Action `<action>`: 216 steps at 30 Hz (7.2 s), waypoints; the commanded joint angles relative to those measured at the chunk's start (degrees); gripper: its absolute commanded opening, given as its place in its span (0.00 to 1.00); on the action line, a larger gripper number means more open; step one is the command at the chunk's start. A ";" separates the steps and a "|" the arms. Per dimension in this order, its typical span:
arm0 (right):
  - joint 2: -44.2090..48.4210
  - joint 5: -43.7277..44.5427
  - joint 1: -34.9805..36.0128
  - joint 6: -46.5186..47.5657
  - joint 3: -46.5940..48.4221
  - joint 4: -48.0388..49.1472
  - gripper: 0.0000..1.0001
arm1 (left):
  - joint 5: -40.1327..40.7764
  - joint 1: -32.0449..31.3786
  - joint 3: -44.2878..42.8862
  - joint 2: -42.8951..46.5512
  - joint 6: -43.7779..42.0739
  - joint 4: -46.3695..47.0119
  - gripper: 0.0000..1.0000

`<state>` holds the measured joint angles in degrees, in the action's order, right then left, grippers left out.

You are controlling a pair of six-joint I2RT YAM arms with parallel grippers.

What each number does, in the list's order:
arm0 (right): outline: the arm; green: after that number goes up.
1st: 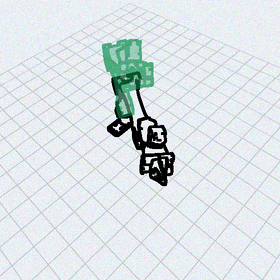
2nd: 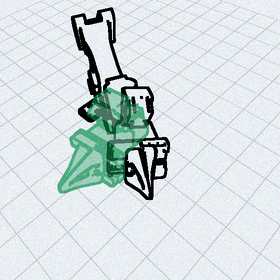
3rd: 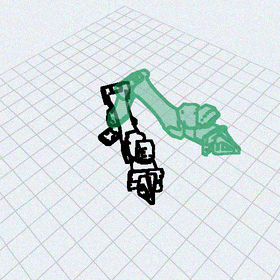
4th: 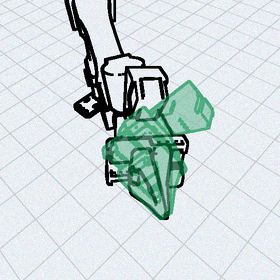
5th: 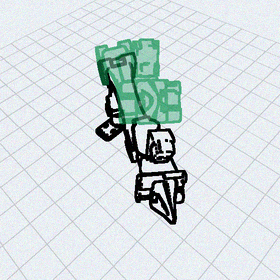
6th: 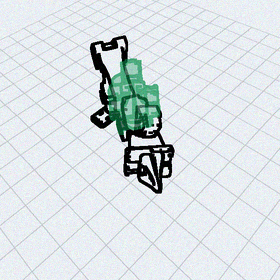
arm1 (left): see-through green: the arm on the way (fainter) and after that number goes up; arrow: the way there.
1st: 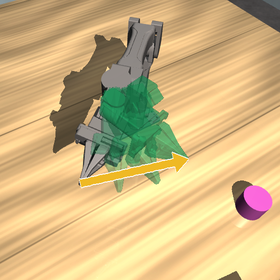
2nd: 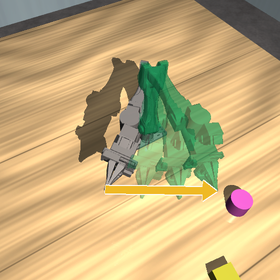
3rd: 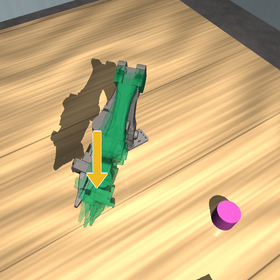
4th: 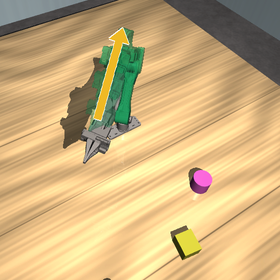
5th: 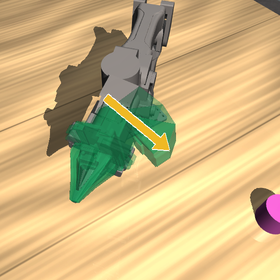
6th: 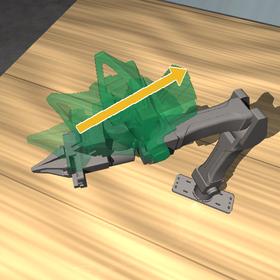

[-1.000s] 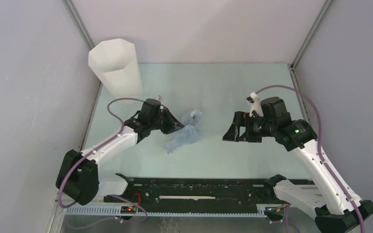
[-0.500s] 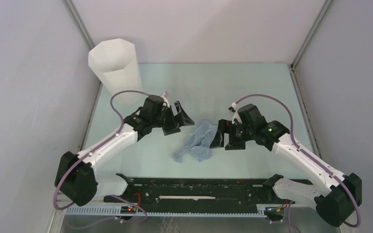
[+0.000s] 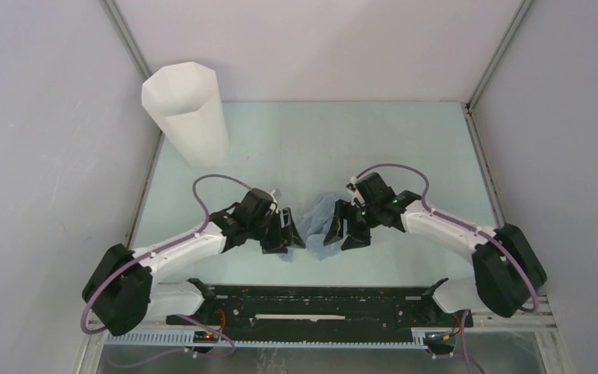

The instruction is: Put the trash bags into the trash bin

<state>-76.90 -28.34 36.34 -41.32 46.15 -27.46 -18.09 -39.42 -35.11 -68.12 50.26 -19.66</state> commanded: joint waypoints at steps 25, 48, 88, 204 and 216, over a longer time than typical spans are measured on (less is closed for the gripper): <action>10.24 23.92 -3.48 22.20 21.33 -29.41 1.00 | -0.18 -9.93 -17.46 -2.57 -4.96 0.71 0.86; 10.53 19.84 5.79 -6.78 -4.83 8.60 0.96 | 3.98 0.83 -3.42 8.06 11.90 5.74 0.86; 11.10 21.92 12.09 5.19 -8.67 9.87 0.00 | -3.75 -2.04 -5.90 -12.24 26.77 30.13 0.59; 27.16 8.20 1.01 -3.65 -20.04 9.78 0.88 | -15.75 8.16 -33.59 -5.70 9.32 10.87 0.00; 14.82 9.43 3.35 -6.16 -16.48 19.01 0.76 | -12.86 7.78 -32.97 -4.26 19.48 18.53 0.00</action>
<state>-58.17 -21.10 39.81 -46.13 26.35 -12.08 -31.81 -31.38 -64.66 -74.04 65.17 -6.35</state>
